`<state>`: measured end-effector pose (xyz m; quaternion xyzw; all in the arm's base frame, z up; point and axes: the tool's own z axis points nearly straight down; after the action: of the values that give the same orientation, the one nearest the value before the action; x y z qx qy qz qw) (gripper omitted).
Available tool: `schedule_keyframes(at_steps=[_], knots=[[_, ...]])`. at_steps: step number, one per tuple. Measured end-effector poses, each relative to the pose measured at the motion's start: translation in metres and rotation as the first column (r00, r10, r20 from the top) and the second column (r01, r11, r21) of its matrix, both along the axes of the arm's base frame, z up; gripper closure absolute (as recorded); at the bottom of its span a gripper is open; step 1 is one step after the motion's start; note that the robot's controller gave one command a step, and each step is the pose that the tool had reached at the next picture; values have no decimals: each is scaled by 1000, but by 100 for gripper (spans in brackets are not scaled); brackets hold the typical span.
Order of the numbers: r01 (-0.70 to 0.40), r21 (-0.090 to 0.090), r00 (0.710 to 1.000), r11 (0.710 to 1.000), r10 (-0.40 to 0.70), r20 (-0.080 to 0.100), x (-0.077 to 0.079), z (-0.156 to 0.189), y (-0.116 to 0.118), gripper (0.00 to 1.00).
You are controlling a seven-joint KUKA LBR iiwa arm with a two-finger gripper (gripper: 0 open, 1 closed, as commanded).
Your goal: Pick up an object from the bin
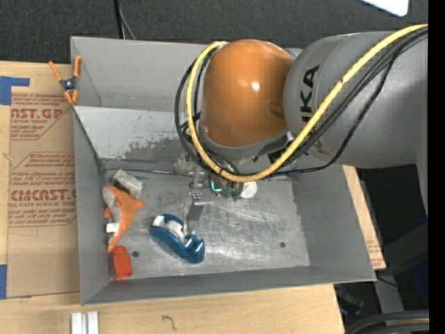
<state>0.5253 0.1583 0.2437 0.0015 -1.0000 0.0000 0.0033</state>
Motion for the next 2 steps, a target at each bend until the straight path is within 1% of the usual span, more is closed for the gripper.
schedule_keyframes(at_steps=[1, 2], knots=[[3, 1, 1000, 1000, -3, 8, 2, 4, -1, 0], [-9, 2, 1000, 1000, 9, 12, -14, -64, -2, 0]])
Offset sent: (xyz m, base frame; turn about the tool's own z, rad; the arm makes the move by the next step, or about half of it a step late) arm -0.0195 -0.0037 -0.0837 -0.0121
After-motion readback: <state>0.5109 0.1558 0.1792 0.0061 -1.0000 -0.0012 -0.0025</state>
